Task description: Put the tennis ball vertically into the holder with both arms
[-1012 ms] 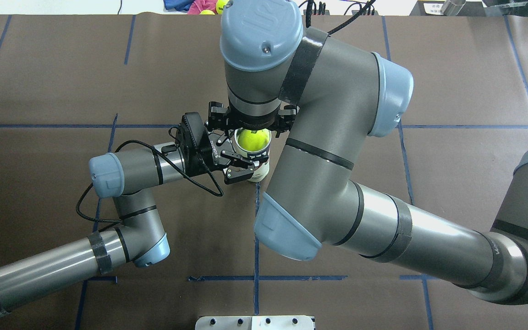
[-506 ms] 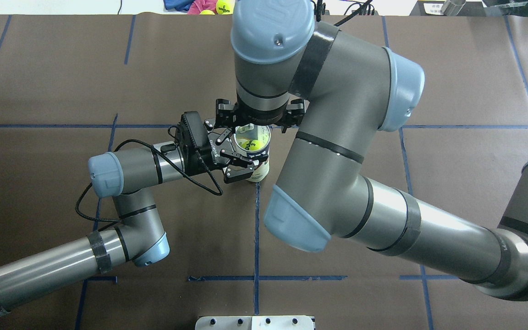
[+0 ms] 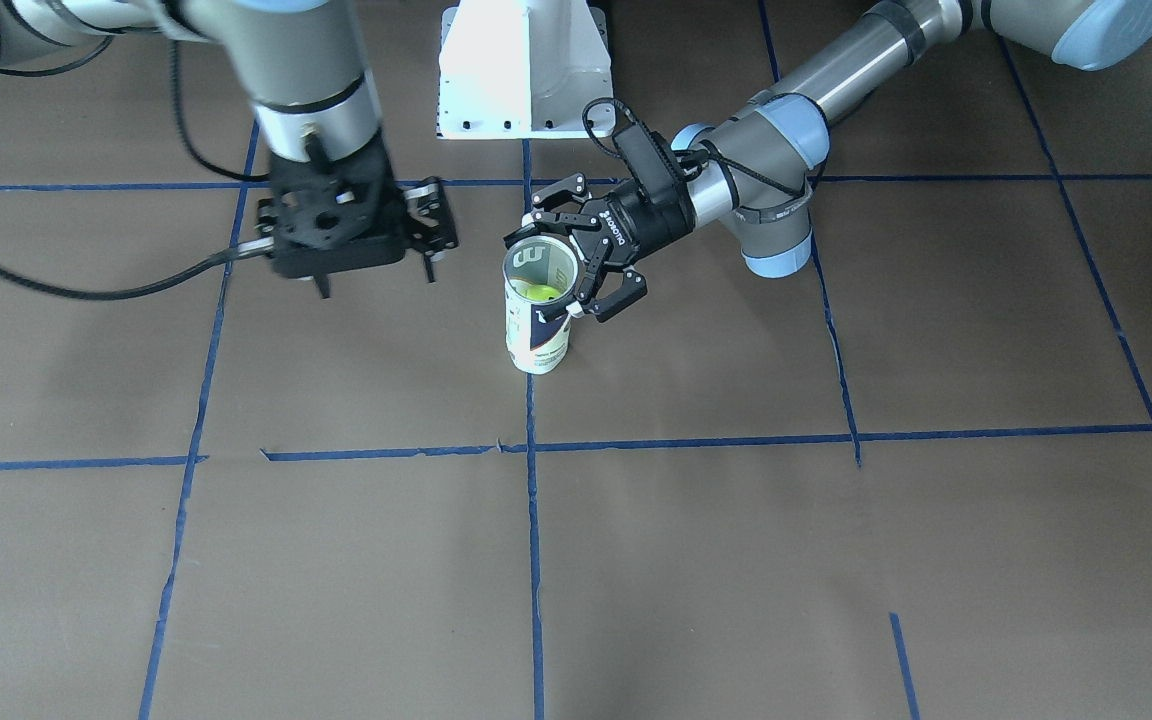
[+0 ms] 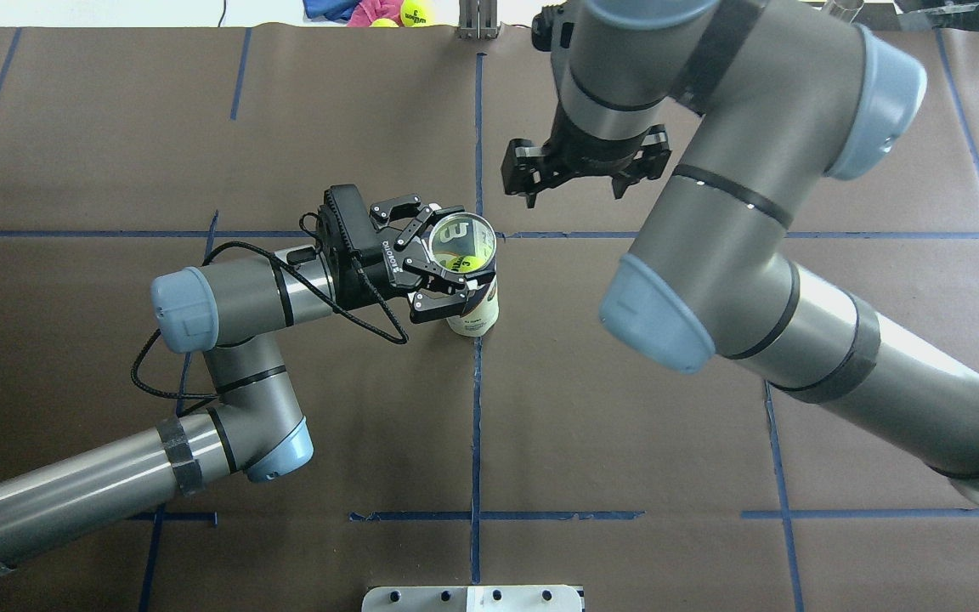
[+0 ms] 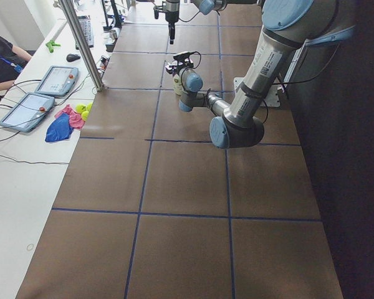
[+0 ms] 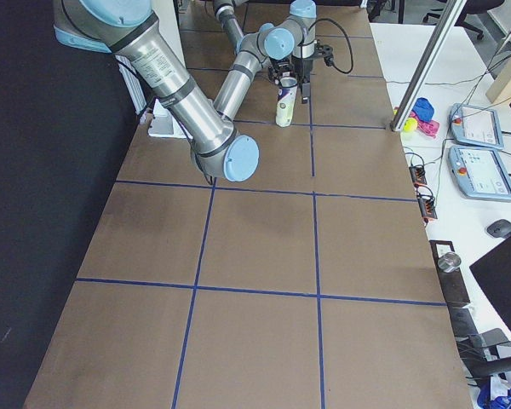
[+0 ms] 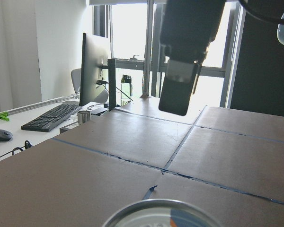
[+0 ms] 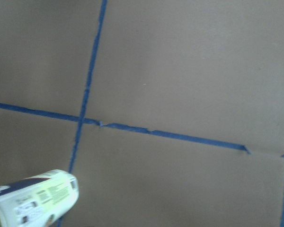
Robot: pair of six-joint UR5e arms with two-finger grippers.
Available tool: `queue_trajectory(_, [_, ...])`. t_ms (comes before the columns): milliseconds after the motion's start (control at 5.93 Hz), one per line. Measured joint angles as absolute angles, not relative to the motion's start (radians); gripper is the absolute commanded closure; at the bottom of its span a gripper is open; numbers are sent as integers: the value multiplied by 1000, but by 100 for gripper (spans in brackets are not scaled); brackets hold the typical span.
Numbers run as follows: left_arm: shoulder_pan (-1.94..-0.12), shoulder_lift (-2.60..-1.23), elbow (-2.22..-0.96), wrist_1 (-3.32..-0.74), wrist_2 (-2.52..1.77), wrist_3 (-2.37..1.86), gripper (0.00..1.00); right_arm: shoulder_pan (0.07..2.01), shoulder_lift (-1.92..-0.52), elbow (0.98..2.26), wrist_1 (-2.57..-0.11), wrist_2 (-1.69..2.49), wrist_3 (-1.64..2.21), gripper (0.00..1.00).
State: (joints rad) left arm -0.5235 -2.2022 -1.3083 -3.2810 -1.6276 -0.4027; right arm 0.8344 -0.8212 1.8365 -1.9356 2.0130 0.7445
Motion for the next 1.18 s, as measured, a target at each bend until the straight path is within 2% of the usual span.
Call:
queue_trajectory(506, [-602, -2202, -1389, -3174, -1636, -445, 2, 1038, -1003, 1824, -1891, 2103, 389, 1])
queue_trajectory(843, [-704, -2204, -1411, -2981, -1667, -450, 1, 1201, -1171, 1746, -1710, 2209, 163, 1])
queue_trajectory(1181, [-872, -2204, -1421, -2723, -1833, -445, 0, 1364, -1300, 1682, -1650, 2276, -90, 1])
